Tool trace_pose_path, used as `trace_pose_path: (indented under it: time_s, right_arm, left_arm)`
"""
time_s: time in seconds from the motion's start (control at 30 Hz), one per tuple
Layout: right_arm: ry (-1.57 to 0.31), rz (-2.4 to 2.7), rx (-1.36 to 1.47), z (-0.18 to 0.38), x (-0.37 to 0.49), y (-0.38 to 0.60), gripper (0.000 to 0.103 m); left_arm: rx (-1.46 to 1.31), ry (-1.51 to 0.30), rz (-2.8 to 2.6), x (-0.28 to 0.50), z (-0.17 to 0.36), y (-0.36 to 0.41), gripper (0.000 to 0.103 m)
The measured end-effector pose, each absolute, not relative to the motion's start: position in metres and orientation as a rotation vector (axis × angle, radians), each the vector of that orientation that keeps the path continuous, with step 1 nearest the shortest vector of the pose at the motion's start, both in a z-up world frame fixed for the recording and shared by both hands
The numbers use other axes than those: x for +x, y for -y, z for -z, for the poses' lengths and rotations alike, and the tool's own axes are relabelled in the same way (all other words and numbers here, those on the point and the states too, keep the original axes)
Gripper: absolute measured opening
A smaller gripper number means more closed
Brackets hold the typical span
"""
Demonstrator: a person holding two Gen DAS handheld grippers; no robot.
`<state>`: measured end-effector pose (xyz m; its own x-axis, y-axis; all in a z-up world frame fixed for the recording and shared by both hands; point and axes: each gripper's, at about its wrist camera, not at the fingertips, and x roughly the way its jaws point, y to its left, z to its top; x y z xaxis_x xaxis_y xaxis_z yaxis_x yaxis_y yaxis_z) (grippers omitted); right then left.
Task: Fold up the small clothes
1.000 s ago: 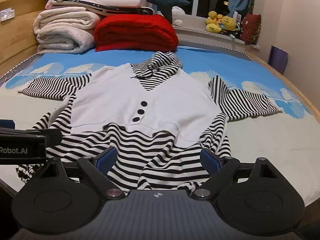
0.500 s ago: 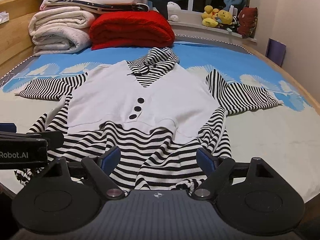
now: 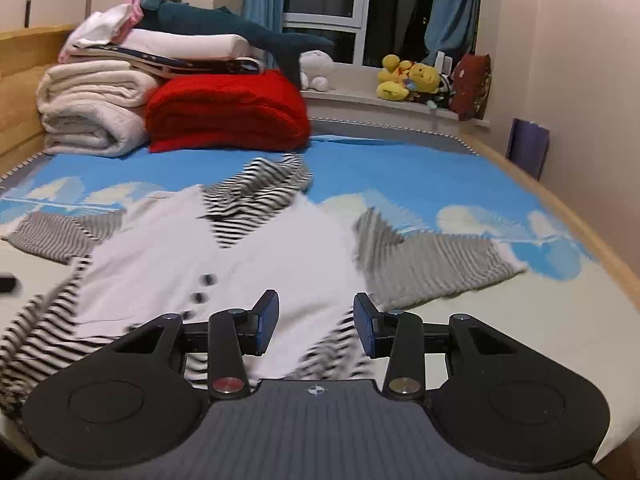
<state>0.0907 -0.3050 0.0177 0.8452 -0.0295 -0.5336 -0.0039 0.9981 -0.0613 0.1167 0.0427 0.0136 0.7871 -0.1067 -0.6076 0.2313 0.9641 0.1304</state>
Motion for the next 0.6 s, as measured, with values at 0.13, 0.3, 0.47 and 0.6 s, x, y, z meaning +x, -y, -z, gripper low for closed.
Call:
trace_pose_path:
  time_s: [0.13,0.3,0.47,0.6]
  right_arm:
    - [-0.821,0.040,0.089,0.025,0.130,0.342,0.044]
    - [-1.057,0.041,0.220,0.070,0.154,0.358,0.045]
    - [-1.226,0.039,0.261,0.101,0.163,0.354,0.046]
    - [-1.291,0.011,0.215,0.112,0.161,0.347,0.024]
  left_arm:
    - [0.042,-0.823,0.078,0.145,0.016,-0.087,0.061]
    - [-0.156,-1.042,-0.078,0.167,0.048,-0.129,0.061]
    - [-0.283,-1.163,-0.087,0.174,0.069,-0.148,0.061]
    - [-0.267,-1.229,-0.110,0.178,0.079,-0.146,0.061]
